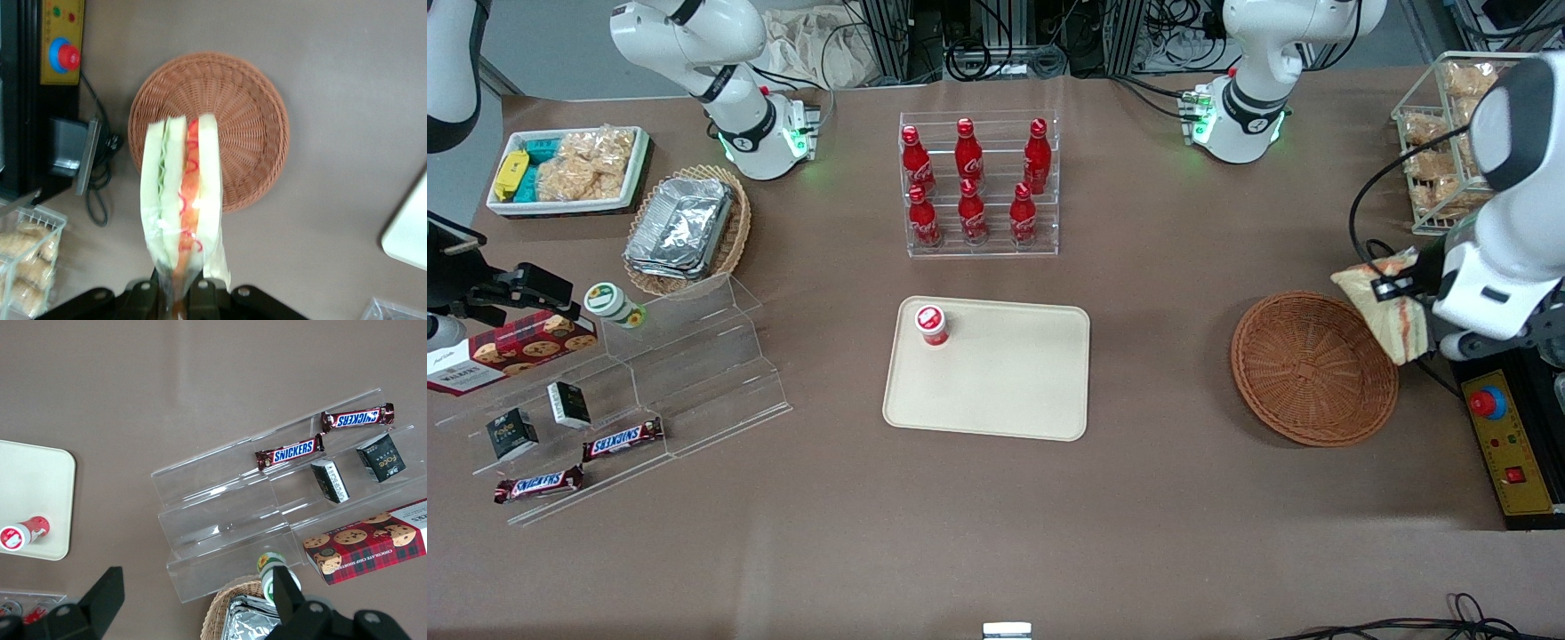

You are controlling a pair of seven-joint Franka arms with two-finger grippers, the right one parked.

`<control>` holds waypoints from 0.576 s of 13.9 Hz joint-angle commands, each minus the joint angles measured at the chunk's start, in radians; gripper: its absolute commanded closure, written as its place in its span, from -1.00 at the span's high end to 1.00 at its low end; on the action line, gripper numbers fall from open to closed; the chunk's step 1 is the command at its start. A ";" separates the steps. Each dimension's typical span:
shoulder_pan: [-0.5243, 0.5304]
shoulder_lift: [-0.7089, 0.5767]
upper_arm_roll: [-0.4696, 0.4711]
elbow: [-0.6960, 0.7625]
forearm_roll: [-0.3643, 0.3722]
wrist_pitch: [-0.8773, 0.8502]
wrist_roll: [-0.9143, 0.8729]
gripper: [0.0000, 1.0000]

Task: Place sandwich from basket to tray
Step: 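Lift the sandwich out of the basket with the left gripper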

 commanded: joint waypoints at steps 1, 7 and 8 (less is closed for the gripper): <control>-0.005 0.028 -0.048 0.160 -0.001 -0.156 -0.001 -0.80; -0.007 0.006 -0.258 0.297 0.003 -0.304 -0.205 -0.81; -0.007 0.008 -0.301 0.300 0.001 -0.304 -0.271 -0.81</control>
